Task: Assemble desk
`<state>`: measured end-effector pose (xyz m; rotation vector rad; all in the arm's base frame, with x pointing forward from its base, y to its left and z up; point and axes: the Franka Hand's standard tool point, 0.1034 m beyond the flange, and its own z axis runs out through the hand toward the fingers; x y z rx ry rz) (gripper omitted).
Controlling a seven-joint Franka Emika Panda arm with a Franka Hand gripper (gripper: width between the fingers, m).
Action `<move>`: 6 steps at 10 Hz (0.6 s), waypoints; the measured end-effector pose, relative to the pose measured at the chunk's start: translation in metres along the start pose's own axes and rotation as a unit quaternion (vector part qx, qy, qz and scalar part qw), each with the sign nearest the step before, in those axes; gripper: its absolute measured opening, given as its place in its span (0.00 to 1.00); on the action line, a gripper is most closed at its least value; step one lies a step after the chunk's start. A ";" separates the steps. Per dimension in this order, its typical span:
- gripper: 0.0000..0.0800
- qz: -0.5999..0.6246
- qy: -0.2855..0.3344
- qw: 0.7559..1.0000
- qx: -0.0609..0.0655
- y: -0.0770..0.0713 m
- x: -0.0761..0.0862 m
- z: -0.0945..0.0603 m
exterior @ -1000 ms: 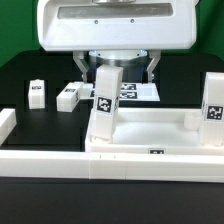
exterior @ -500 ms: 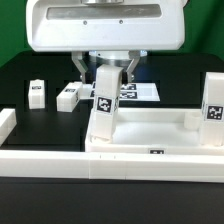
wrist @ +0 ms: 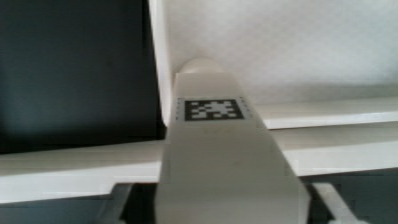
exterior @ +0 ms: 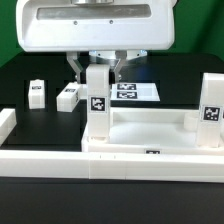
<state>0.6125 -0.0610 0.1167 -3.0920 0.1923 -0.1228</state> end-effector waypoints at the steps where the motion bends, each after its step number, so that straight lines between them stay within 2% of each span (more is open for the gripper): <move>1: 0.36 0.004 0.000 1.000 0.000 0.000 0.000 0.000; 4: 0.36 0.101 0.000 0.995 0.001 -0.001 0.000 0.000; 5: 0.36 0.143 0.000 0.990 0.007 -0.001 0.000 0.001; 6: 0.36 0.205 0.001 0.979 0.018 0.002 0.000 0.001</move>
Offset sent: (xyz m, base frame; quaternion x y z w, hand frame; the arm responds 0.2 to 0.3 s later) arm 0.0000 0.0000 0.0000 0.0000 0.0000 0.1938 0.9810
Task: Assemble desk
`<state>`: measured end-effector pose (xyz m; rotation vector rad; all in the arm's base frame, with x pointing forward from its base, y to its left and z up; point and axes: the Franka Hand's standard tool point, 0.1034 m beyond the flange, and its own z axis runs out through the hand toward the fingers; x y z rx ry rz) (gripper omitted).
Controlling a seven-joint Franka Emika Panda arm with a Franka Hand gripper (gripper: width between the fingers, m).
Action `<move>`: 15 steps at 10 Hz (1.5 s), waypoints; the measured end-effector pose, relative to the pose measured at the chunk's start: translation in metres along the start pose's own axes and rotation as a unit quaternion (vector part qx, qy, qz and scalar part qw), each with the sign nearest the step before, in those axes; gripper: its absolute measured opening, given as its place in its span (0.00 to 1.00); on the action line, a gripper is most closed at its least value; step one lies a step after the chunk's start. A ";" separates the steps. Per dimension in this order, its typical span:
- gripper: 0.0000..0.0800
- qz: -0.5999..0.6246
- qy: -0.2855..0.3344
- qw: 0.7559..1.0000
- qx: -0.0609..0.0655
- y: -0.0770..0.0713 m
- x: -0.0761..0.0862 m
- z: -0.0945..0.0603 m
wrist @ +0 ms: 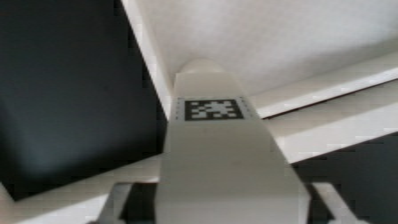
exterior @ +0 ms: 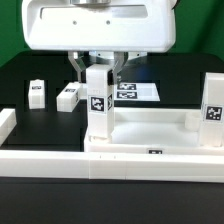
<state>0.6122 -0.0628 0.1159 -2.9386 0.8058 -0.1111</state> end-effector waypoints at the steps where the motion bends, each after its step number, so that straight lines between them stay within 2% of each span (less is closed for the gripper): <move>1: 0.36 0.053 0.001 0.999 0.000 0.000 0.000 0.000; 4: 0.36 0.201 0.010 0.980 0.001 -0.001 0.000 0.001; 6: 0.36 0.326 0.004 0.945 0.012 -0.002 0.000 0.002; 10: 0.36 0.439 -0.004 0.898 0.021 -0.006 -0.001 0.002; 12: 0.36 0.407 -0.003 0.913 0.021 -0.006 -0.001 0.002; 13: 0.48 0.391 -0.003 0.920 0.020 -0.007 -0.001 0.002; 14: 0.72 0.372 -0.003 0.928 0.020 -0.009 -0.003 0.003; 15: 0.72 0.311 0.000 0.950 0.020 -0.011 -0.003 0.003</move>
Offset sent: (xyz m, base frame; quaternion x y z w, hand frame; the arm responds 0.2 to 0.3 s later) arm -0.0074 0.0073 -0.0157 -0.0210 -0.0140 0.2359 0.9714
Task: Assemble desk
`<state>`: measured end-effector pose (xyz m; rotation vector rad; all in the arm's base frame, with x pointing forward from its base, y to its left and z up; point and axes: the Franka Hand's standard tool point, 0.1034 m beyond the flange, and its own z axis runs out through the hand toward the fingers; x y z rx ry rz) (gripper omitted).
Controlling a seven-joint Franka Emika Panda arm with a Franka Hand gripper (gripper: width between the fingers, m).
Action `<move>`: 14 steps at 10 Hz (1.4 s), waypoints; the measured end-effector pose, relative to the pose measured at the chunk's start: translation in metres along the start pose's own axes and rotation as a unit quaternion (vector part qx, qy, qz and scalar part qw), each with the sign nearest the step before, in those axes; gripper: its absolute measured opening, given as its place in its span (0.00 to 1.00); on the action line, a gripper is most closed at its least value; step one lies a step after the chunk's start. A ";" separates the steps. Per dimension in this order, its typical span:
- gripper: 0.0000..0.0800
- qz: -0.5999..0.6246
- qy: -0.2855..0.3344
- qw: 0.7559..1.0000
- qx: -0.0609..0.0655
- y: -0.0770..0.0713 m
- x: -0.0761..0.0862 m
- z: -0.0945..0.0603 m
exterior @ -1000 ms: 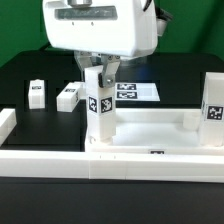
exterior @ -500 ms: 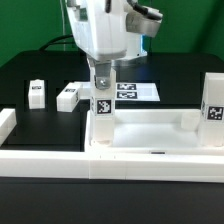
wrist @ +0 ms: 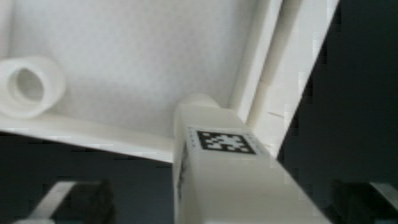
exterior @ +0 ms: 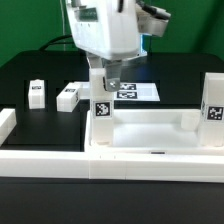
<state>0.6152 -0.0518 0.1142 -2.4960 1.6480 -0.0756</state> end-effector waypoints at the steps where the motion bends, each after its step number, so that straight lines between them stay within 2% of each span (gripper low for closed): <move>1: 0.80 -0.021 0.000 1.000 0.000 0.000 0.000 0.000; 4: 0.81 -0.134 0.000 0.991 0.000 0.000 0.000 0.000; 6: 0.81 -0.234 0.006 0.972 -0.010 -0.003 -0.002 -0.001; 7: 0.81 -0.267 0.006 0.964 -0.010 -0.004 -0.003 -0.001; 12: 0.81 -0.453 0.008 0.891 -0.020 -0.003 -0.002 -0.001; 14: 0.81 -0.523 0.008 0.852 -0.022 -0.003 -0.001 0.000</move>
Offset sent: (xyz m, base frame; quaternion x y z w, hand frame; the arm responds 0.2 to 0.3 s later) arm 0.0000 0.0000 0.0000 0.0000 0.0000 -0.1296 0.9916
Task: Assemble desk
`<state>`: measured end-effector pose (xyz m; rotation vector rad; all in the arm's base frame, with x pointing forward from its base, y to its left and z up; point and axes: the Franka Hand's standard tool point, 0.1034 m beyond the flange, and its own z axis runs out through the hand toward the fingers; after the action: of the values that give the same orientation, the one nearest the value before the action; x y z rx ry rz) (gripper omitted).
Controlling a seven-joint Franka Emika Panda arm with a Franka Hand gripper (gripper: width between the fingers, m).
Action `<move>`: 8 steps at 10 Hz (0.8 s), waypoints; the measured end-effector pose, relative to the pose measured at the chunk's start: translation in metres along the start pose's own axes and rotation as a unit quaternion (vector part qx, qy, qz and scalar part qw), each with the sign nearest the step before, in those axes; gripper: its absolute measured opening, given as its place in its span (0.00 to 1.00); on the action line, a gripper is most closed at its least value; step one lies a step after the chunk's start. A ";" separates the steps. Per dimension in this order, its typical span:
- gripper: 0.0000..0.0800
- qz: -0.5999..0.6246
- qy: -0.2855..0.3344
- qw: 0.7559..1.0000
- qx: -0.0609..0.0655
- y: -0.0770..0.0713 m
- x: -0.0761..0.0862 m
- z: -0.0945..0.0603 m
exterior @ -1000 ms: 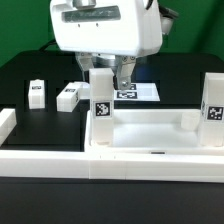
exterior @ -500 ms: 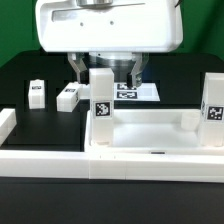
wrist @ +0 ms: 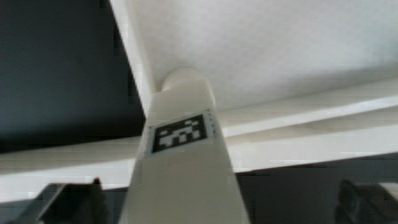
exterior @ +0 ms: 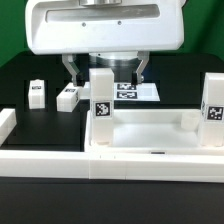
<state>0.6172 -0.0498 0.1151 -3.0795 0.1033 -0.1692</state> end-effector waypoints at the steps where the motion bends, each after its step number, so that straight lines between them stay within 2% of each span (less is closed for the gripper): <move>1: 0.81 -0.033 0.000 0.999 -0.002 0.002 0.000 0.001; 4: 0.81 -0.134 -0.002 0.991 -0.006 0.009 -0.001 0.002; 6: 0.80 -0.132 -0.003 0.991 -0.006 0.011 -0.002 0.003; 7: 0.54 -0.132 -0.003 0.991 -0.006 0.011 -0.002 0.003; 8: 0.54 -0.132 -0.003 0.991 -0.006 0.011 -0.002 0.003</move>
Offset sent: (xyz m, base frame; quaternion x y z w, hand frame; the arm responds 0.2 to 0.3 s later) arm 0.0041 -0.0085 -0.0017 -0.0033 0.0051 -0.2341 0.9722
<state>0.6152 -0.0603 0.1114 -3.0926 -0.3051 -0.1693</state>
